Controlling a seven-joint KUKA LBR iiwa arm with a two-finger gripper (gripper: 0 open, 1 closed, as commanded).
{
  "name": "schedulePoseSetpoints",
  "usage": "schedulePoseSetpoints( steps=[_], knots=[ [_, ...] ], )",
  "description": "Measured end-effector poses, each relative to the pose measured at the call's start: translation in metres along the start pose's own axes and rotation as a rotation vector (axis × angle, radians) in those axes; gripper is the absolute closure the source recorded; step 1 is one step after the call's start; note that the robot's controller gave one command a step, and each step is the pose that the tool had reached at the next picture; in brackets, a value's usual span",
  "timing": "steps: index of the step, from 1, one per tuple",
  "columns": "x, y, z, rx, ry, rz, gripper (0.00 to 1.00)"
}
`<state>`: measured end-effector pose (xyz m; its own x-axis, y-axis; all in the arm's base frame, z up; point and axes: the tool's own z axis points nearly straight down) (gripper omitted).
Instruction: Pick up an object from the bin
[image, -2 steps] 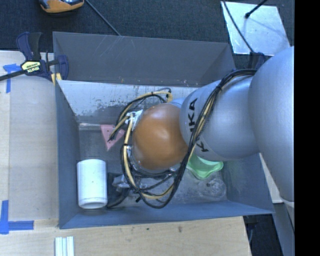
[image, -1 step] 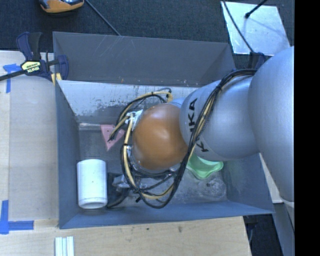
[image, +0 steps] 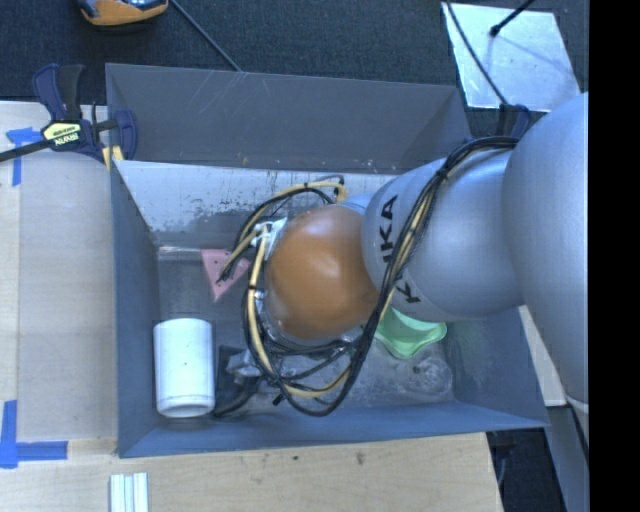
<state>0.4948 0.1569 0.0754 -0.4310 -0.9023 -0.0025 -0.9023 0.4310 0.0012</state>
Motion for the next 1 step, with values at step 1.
schedulePoseSetpoints(
  steps=[1],
  knots=[
    [0.0007,0.0006,-0.0166,-0.002,0.003,0.0,1.0]
  ],
)
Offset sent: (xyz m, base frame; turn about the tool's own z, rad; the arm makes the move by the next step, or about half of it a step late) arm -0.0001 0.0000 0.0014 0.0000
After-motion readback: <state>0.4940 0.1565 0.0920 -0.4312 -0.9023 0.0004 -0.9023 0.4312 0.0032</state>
